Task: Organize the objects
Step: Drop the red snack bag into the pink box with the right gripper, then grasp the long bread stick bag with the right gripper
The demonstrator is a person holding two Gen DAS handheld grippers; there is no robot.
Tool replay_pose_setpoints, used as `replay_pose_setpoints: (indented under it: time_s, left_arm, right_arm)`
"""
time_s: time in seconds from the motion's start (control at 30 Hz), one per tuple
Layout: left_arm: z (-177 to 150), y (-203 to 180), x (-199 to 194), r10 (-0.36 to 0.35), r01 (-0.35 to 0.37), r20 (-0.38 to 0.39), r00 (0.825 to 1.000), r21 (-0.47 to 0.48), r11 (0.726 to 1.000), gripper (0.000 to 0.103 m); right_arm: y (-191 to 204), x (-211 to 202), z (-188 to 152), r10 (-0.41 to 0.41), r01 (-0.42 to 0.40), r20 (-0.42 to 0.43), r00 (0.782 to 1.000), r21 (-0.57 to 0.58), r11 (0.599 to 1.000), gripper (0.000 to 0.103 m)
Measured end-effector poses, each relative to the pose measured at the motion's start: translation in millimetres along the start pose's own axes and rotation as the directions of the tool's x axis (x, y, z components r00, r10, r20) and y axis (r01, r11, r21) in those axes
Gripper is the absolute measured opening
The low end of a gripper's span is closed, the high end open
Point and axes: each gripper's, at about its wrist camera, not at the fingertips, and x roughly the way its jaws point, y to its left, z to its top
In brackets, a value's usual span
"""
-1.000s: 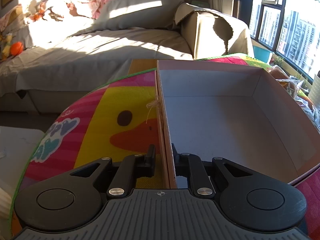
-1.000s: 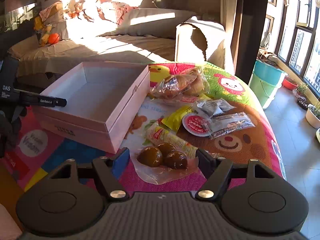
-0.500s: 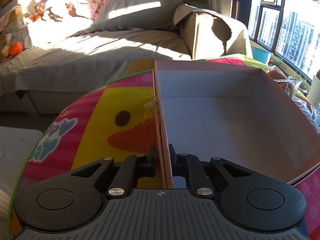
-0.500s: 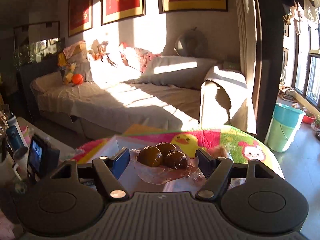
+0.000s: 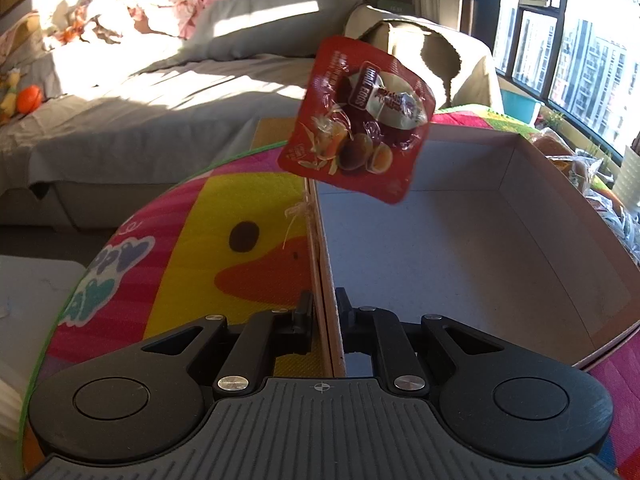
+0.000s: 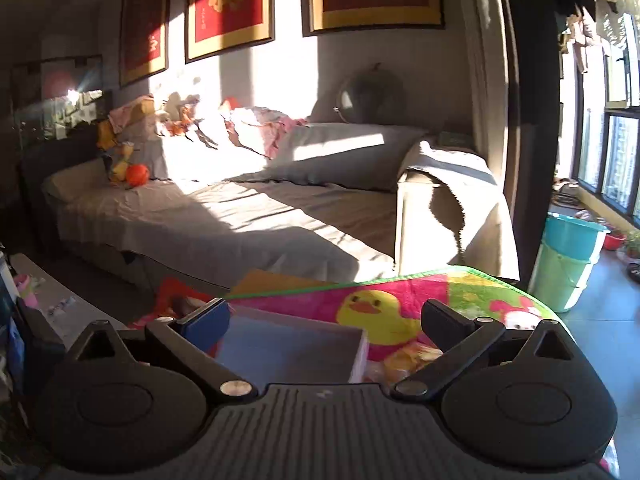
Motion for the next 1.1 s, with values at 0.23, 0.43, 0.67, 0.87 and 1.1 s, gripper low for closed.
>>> replay_pose_setpoints:
  time_s: [0.23,0.43,0.67,0.87,1.1]
  left_arm:
    - [-1,2,-1,-0.007,0.007,0.005,1.0,-0.003,1.0,0.012]
    - [-1,1,-1,-0.01,0.01,0.006,1.0,-0.002,1.0,0.012]
    - [-1,1,-1,-0.01,0.01,0.006,1.0,-0.003,1.0,0.013]
    - [-1,2,0,-0.011,0.011,0.006,1.0,-0.003,1.0,0.013]
    - [-1,2,0,-0.01,0.01,0.003,1.0,-0.001,1.0,0.013]
  right_arm:
    - [-65,-12,-78,-0.308,0.307,-0.189,0.932,-0.035,0.951,0.103]
    - [-87,-13,-100,-0.341,0.369,-0.245,0.907,0.077,0.926,0.103]
    - [-60,-8,-98,-0.295,0.296,-0.205,0.933,-0.027,0.955,0.103]
    - [-34,-9,-110,-0.202,0.178,-0.192,0.96,-0.136,0.975,0.103]
    - [-41,15,-112,-0.106,0.07,-0.265,0.958,-0.14,0.988,0.103]
